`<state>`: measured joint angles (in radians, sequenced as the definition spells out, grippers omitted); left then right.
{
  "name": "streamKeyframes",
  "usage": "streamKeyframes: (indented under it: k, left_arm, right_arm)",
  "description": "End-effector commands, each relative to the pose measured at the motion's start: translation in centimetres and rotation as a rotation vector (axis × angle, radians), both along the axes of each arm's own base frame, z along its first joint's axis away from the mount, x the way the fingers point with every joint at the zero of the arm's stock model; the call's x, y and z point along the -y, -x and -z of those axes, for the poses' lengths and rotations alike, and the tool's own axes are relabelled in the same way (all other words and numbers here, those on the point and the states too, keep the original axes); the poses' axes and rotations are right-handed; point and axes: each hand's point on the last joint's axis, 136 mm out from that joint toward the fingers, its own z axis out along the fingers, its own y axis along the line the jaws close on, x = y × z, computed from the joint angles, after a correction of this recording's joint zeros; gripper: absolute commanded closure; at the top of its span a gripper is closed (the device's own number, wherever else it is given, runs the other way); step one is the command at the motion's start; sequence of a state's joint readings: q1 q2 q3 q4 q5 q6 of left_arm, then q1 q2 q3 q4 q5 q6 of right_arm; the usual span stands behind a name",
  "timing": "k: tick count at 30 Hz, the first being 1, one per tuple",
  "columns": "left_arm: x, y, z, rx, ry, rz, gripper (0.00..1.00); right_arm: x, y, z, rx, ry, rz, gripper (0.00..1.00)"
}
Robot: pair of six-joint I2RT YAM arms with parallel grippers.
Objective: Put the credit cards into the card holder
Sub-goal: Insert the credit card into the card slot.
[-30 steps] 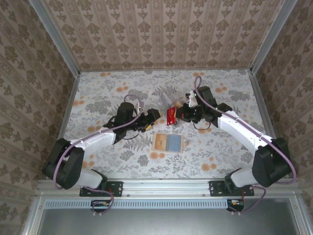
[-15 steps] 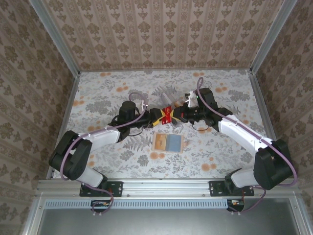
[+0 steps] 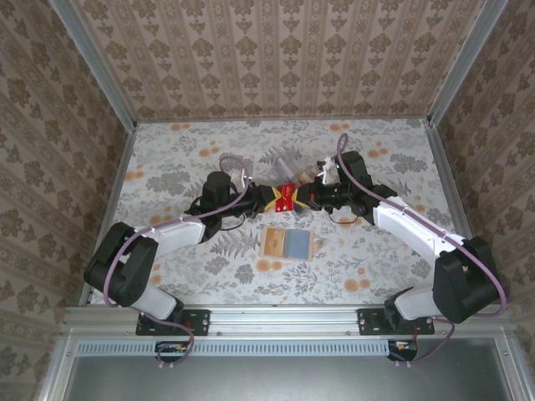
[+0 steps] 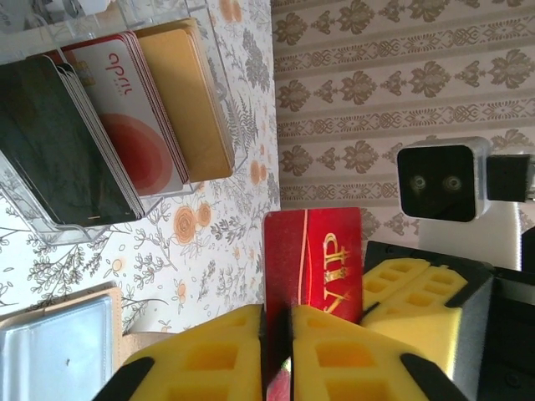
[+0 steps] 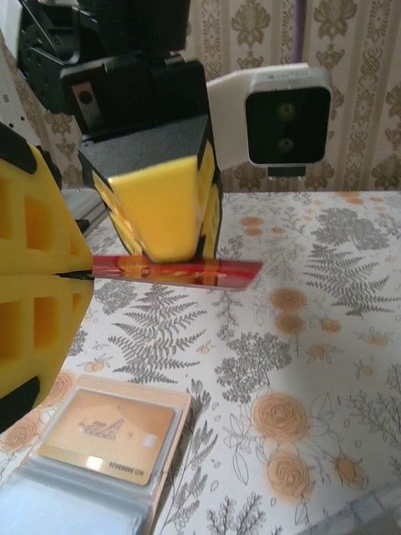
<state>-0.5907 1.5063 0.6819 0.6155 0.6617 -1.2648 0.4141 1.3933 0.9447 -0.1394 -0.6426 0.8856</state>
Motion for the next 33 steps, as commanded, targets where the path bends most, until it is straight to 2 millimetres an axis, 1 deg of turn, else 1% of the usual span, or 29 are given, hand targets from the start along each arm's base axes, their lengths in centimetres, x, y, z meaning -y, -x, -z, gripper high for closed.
streamKeyframes:
  k: [1, 3, 6, 8, 10, 12, 14, 17, 19, 21, 23, 26, 30, 33]
  left_arm:
    - [0.2, 0.7, -0.8, 0.028, 0.017, 0.021, 0.95]
    - [-0.1, 0.9, -0.4, 0.023, 0.004, 0.016, 1.00]
    - [-0.7, 1.5, 0.3, 0.020, -0.037, 0.011, 1.00]
    - [-1.5, 1.5, 1.3, 0.019, -0.100, -0.021, 1.00]
    - [-2.2, 2.0, 2.2, 0.025, -0.171, -0.037, 1.00]
    - [-3.0, 2.8, 3.7, 0.036, -0.280, -0.040, 1.00]
    - [-3.7, 3.7, 5.1, 0.037, -0.372, -0.042, 1.00]
    - [-3.9, 4.8, 6.8, 0.037, -0.432, -0.038, 1.00]
    - [-3.8, 5.3, 7.6, 0.035, -0.448, -0.038, 1.00]
    - [-3.6, 5.6, 8.4, 0.033, -0.466, -0.035, 1.00]
    - [-3.1, 5.9, 8.8, 0.033, -0.470, -0.022, 1.00]
    - [-2.4, 6.2, 9.4, 0.035, -0.475, -0.003, 1.00]
    - [-2.0, 6.2, 10.3, 0.028, -0.483, 0.008, 1.00]
    - [-1.7, 6.2, 10.9, 0.029, -0.488, 0.019, 1.00]
  right_arm:
    - [-0.3, 0.3, 1.5, -0.028, 0.017, -0.020, 0.94]
    - [-0.2, 0.4, 1.9, -0.037, 0.029, -0.014, 0.92]
    - [0.3, 0.6, 2.4, -0.039, 0.060, -0.003, 0.86]
    - [0.9, 0.9, 2.9, -0.039, 0.107, 0.011, 0.82]
    - [1.6, 1.4, 4.1, -0.049, 0.179, 0.015, 0.77]
    - [2.3, 2.2, 5.5, -0.068, 0.264, 0.018, 0.73]
    - [2.6, 3.0, 6.8, -0.084, 0.316, 0.020, 0.73]
    - [2.5, 4.1, 8.8, -0.110, 0.339, 0.027, 0.75]
    - [2.1, 4.6, 10.0, -0.133, 0.338, 0.025, 0.80]
    - [1.7, 5.2, 11.3, -0.157, 0.361, 0.014, 0.82]
    - [1.9, 5.5, 12.4, -0.173, 0.410, 0.011, 0.84]
    - [2.7, 5.6, 13.7, -0.189, 0.488, 0.021, 0.86]
    - [4.5, 5.8, 15.1, -0.203, 0.599, 0.041, 0.86]
    - [5.0, 5.9, 16.0, -0.217, 0.642, 0.033, 0.87]
